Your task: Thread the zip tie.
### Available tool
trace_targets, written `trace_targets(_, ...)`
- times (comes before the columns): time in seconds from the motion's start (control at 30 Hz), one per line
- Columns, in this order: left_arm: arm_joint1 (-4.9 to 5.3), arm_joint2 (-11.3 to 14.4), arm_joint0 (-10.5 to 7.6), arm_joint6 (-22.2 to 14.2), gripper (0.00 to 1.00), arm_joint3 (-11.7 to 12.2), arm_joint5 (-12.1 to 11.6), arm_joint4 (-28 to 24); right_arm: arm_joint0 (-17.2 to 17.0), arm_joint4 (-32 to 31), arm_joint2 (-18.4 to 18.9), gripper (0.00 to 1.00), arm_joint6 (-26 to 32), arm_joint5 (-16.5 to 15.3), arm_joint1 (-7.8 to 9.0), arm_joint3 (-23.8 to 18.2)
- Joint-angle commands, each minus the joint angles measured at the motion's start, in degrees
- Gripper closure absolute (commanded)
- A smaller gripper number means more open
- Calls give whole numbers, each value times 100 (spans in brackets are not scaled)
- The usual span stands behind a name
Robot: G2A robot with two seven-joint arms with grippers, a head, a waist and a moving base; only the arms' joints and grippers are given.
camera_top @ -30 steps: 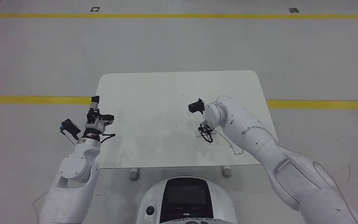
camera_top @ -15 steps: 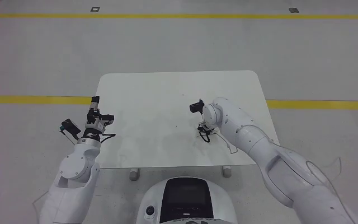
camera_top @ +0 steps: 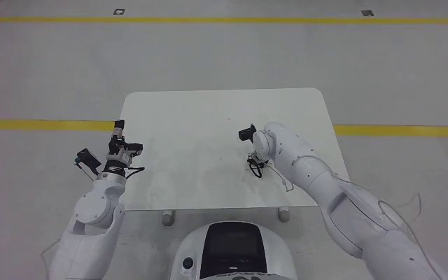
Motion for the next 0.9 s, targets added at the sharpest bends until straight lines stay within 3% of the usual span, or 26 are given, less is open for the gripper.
trace_targets(0.0,0,0,0,0,0,0,0,0,4,-4,3,82,-6,-11,-20,44)
trace_targets(0.33,0,0,0,0,0,0,0,0,47,35,31,81,-41,-146,-155,362)
trace_targets(0.47,0,0,0,0,0,0,0,0,78,38,40,87,-66,-166,-211,488)
trace_targets(0.57,0,0,0,0,0,0,0,0,111,33,57,100,-91,-184,-243,560)
trace_targets(0.87,0,0,0,0,0,0,0,0,131,-83,134,100,-64,-124,-257,446)
